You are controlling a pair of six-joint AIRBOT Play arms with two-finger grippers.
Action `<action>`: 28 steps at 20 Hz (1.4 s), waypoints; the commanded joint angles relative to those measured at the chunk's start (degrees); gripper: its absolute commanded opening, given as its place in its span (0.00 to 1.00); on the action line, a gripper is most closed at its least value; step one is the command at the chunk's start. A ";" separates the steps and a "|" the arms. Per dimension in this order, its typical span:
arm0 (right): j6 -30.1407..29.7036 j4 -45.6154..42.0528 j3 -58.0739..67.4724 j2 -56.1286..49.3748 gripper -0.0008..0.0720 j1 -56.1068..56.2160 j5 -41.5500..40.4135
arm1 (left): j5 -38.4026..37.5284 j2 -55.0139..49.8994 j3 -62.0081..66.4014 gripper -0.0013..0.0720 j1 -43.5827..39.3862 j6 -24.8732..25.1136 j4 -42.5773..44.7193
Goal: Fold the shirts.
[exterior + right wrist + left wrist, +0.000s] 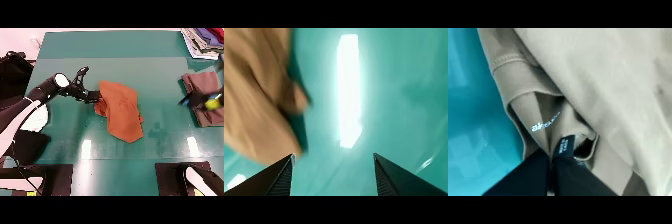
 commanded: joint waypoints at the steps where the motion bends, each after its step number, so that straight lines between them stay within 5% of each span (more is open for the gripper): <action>1: -2.97 9.18 -21.68 0.33 0.76 3.98 -10.40 | -1.03 -0.04 0.48 0.05 0.92 0.15 1.66; 3: -3.28 14.25 -26.62 0.04 0.60 11.52 -18.36 | -0.98 -0.04 0.48 0.05 0.92 0.15 1.70; 13: -3.34 18.21 -13.33 -21.31 0.59 35.28 -28.63 | -2.43 -0.04 0.48 0.05 0.92 0.15 2.10; 15: -3.34 17.94 -9.99 -23.28 0.10 35.65 -28.50 | -2.95 -0.04 0.48 0.05 0.94 0.15 2.56; 16: -3.28 16.15 -8.09 -23.37 0.03 35.47 -27.85 | -3.37 -0.02 0.48 0.05 0.94 0.13 3.80; 23: 1.05 -16.68 14.32 -6.12 0.03 24.24 -9.77 | -1.60 13.46 5.11 0.05 9.09 -4.79 17.27; 28: 1.01 -19.12 34.18 6.14 0.03 12.63 -6.75 | -1.40 30.86 17.49 0.05 11.76 -2.47 23.96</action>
